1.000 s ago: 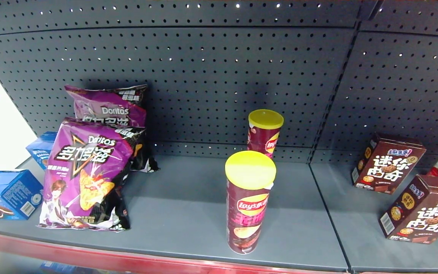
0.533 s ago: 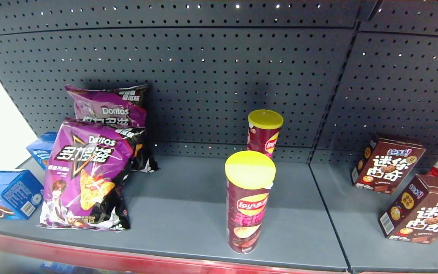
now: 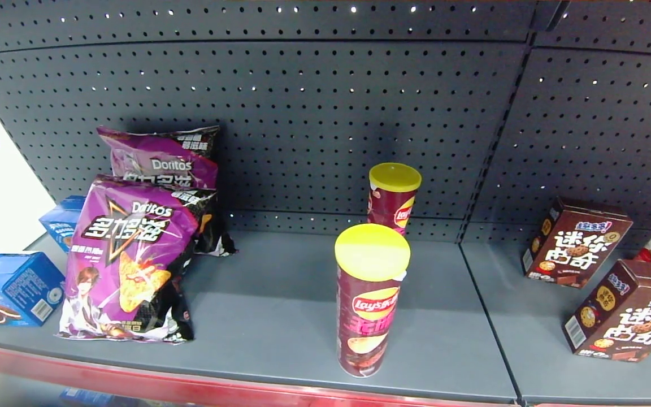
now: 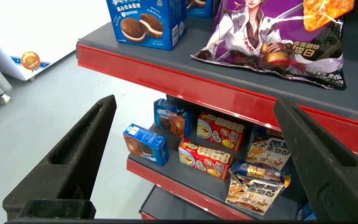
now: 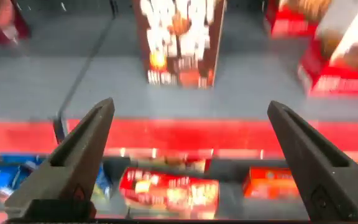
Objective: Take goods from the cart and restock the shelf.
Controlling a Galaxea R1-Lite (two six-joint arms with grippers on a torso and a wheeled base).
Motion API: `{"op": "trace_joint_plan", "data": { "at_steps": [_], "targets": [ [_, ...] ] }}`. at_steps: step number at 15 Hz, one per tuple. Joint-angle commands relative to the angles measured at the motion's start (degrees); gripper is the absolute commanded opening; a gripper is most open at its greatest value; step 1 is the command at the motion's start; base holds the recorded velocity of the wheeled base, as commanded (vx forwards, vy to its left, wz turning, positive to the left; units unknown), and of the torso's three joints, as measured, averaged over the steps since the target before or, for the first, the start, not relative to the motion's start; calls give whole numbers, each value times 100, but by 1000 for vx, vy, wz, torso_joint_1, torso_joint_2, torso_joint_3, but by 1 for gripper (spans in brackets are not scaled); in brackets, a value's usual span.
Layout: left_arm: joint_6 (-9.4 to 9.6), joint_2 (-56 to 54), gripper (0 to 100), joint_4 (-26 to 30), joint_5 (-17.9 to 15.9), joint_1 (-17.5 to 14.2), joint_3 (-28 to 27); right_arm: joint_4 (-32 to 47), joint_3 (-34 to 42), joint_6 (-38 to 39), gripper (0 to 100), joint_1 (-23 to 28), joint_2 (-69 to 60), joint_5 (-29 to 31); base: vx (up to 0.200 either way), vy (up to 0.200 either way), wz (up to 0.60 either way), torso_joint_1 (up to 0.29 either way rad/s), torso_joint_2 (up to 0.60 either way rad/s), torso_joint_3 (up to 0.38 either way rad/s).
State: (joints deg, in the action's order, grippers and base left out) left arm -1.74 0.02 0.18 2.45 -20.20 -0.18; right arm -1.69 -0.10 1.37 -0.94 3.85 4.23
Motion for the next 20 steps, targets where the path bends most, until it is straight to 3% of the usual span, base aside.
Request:
{"op": "trace_joint_plan", "data": {
  "at_steps": [1, 3, 15, 17, 18, 19, 20],
  "targets": [
    [-1, -2, 100, -1, 1, -2, 1, 161, 10, 13, 100, 120, -271, -151, 0, 0, 0, 0, 0, 0],
    [-1, -2, 100, -1, 1, -2, 1, 187, 10, -84, 100, 94, -341, -449, 0, 0, 0, 0, 0, 0],
    [7, -2, 100, -1, 1, -2, 1, 187, 10, -84, 100, 94, -376, -449, 0, 0, 0, 0, 0, 0],
    [350, -2, 100, -1, -25, 78, 9, 187, 10, -84, 100, 94, -376, -449, 0, 0, 0, 0, 0, 0],
    [368, -2, 100, -1, -25, 104, 9, 187, 10, -84, 100, 94, -376, -449, 0, 0, 0, 0, 0, 0],
    [482, -2, 100, -9, -245, 122, 9, 187, 10, -84, 100, 94, -376, -449, 0, 0, 0, 0, 0, 0],
    [825, -2, 100, -71, -605, 139, -43, 187, 10, -84, 100, 94, -376, -449, 0, 0, 0, 0, 0, 0]
  ]
}}
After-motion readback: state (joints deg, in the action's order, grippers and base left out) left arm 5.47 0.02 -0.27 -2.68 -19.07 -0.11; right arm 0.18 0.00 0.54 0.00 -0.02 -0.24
